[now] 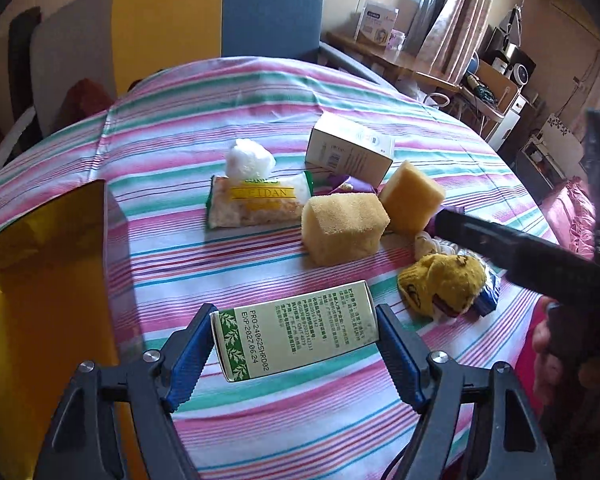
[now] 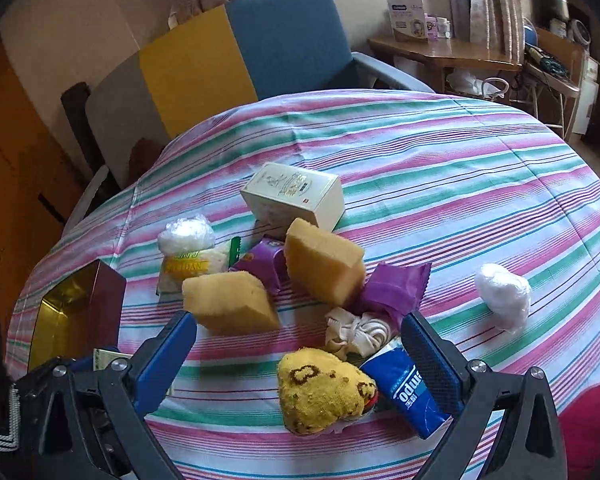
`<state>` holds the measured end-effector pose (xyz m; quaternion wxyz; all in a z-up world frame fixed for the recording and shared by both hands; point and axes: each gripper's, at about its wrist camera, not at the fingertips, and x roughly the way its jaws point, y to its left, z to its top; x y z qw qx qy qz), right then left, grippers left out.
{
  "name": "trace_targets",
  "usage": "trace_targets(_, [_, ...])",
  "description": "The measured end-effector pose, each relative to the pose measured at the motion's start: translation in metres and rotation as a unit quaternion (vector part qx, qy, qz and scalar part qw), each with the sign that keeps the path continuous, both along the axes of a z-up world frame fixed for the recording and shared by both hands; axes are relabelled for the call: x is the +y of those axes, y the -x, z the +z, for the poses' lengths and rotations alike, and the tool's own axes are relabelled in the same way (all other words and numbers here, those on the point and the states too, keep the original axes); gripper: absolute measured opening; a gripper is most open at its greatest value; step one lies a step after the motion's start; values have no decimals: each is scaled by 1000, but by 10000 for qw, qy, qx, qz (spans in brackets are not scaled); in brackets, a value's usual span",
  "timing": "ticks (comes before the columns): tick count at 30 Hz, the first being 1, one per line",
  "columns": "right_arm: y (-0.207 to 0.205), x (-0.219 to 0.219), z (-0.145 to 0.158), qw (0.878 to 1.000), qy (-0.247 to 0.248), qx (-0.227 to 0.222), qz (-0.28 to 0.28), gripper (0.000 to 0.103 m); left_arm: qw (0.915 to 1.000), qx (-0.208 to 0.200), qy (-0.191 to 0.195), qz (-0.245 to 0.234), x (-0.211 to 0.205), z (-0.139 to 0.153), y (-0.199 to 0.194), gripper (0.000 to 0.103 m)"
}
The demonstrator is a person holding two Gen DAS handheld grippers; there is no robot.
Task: Organize objects
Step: 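Grasp the green-white medicine box with the left gripper, then carry the medicine box into the gold tray and open the left gripper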
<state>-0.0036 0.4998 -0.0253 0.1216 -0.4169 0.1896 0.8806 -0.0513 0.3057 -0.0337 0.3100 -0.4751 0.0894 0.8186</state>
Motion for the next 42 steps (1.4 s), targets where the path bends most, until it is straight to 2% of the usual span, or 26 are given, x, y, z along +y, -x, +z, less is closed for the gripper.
trace_targets(3, [3, -7, -6, 9996, -16, -214, 188, 92, 9999, 98, -49, 63, -13, 9, 1, 79])
trace_targets(6, [4, -12, -13, 9984, -76, -477, 298, 91, 9996, 191, -95, 189, -32, 18, 1, 79])
trace_targets(12, [5, -17, -21, 9959, -274, -809, 311, 82, 9977, 295, -139, 593, -87, 33, 8, 79])
trace_targets(14, [5, -16, -22, 9949, -345, -900, 283, 77, 9966, 308, -153, 747, -106, 36, 13, 79])
trace_targets(16, [6, -16, -25, 9932, -475, -1044, 222, 62, 9947, 349, -139, 961, -134, 39, 21, 79])
trace_targets(17, [6, -17, -28, 9915, -548, -1160, 208, 58, 9936, 387, -107, 1054, -145, 39, 24, 79])
trace_targets(19, [8, -17, -35, 9883, -649, -1367, 202, 42, 9897, 437, -31, 1361, -179, 38, 36, 79])
trace_targets(21, [10, -18, -37, 9868, -730, -1427, 221, 38, 9859, 358, 17, 1637, -207, 33, 48, 79])
trace_targets(24, [11, -18, -37, 9861, -817, -1426, 231, 36, 9786, 188, 11, 2051, -252, 23, 67, 79])
trace_targets(28, [12, -19, -33, 9870, -849, -1347, 227, 36, 9730, 92, -12, 2307, -281, 13, 87, 79])
trace_targets(36, [16, -25, -35, 9854, -1033, -1311, 343, 36, 9694, -80, 97, 2451, -281, -10, 136, 79])
trace_targets(42, [18, -26, -37, 9843, -1089, -1340, 367, 36, 9682, -34, 371, 2473, -274, -22, 163, 80])
